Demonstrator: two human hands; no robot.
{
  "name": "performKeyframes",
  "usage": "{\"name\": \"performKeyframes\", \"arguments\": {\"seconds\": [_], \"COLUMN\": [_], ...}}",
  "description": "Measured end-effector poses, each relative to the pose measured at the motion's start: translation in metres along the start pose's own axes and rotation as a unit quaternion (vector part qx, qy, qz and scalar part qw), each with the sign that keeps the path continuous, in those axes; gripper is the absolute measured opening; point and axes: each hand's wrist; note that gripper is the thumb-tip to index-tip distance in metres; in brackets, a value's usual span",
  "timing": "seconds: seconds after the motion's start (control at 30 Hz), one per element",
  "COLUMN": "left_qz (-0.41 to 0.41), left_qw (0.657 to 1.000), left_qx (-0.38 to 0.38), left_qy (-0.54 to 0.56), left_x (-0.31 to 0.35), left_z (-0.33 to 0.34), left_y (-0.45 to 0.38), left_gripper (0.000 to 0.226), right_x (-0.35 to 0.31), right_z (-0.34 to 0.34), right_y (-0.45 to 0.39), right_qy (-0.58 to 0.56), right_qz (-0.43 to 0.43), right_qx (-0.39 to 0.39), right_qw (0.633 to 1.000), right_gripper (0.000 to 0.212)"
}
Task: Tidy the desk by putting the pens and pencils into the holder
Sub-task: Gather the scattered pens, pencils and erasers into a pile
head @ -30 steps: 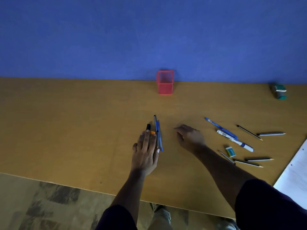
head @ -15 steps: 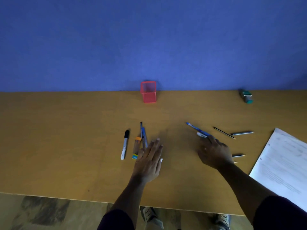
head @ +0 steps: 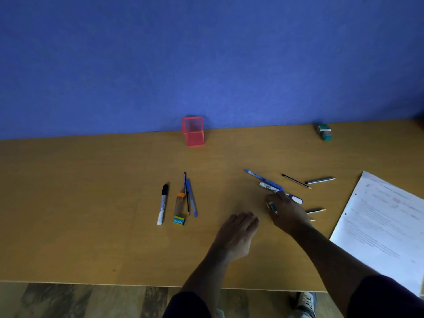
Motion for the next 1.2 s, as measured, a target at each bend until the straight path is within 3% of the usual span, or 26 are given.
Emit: {"name": "performKeyframes", "arguments": {"seconds": [0.17,0.33,0.53,0.8,0.93,1.07,1.2], "left_qz": [-0.053,-0.119,-0.177,-0.216,-0.253,-0.272,-0.280], "left_qw": [0.997,0.991,0.980,0.974,0.966,0.961,0.960], "left_qx": [0.041,0.041,0.037,0.033,0.022,0.003,0.007], "left_qy": [0.030,0.051,0.084,0.061,0.053,0.039,0.027], "left_x": [0.002,-0.008,-0.028,-0.049,-0.061,-0.070,-0.076], "left_z": [-0.005,-0.007,-0.008,-0.006,-0.010,-0.013,-0.016], "left_y": [-0.006,-0.001,0.020,0.070,0.095,0.115,0.126], "left_gripper": [0.038,0.050,0.035,0.040,0.040,0.036,0.036], "right_x": [-0.017,-0.043,-0.077,-0.127,-0.147,-0.149,-0.141], "right_z": [0.003,0.010,0.016,0.026,0.039,0.046,0.039], "right_y": [-0.015,-0.030,-0.037,-0.035,-0.032,-0.028,-0.030], "right_qy": [-0.080,-0.090,-0.101,-0.099,-0.122,-0.178,-0.161], "right_qz": [0.005,-0.039,-0.051,-0.158,-0.195,-0.198,-0.200], "right_qx": [-0.072,-0.123,-0.161,-0.211,-0.245,-0.308,-0.307], "right_qw": [0.994,0.988,0.980,0.959,0.942,0.913,0.916], "right_gripper": [0.033,0.019,0.024,0.019,0.032,0.069,0.073]}}
Point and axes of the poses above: each hand's wrist, its own y-axis away from the middle knuckle, its own z-axis out of the palm, x = y × z, and after that the axes turned 3 degrees about -x, right-handed
